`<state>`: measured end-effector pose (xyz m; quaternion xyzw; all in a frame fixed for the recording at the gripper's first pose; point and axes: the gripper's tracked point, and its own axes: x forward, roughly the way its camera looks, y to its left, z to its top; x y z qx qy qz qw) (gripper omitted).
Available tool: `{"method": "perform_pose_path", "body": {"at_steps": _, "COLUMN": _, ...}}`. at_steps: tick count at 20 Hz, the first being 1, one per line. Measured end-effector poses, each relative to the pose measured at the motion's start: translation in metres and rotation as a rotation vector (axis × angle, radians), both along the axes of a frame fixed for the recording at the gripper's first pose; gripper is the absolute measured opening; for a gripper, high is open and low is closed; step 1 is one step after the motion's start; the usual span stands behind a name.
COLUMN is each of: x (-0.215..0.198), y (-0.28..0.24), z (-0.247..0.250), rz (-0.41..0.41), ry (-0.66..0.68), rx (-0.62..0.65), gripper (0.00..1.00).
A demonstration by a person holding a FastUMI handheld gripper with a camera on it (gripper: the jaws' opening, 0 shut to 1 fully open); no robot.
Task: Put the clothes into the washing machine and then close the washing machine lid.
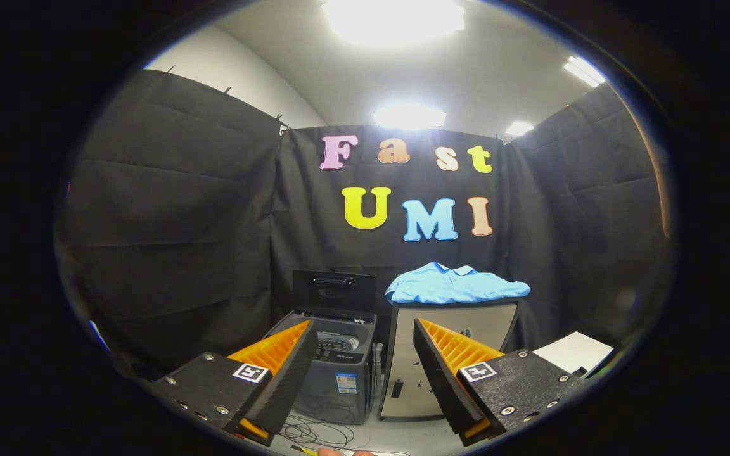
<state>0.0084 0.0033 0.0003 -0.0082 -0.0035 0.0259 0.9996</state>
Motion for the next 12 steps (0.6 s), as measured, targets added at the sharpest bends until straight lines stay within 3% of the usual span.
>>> {"method": "perform_pose_path", "body": {"at_steps": 12, "x": -0.0012, "y": 0.0005, "z": -0.0013, "rz": 0.016, "ry": -0.007, "rx": 0.013, "gripper": 0.94}}
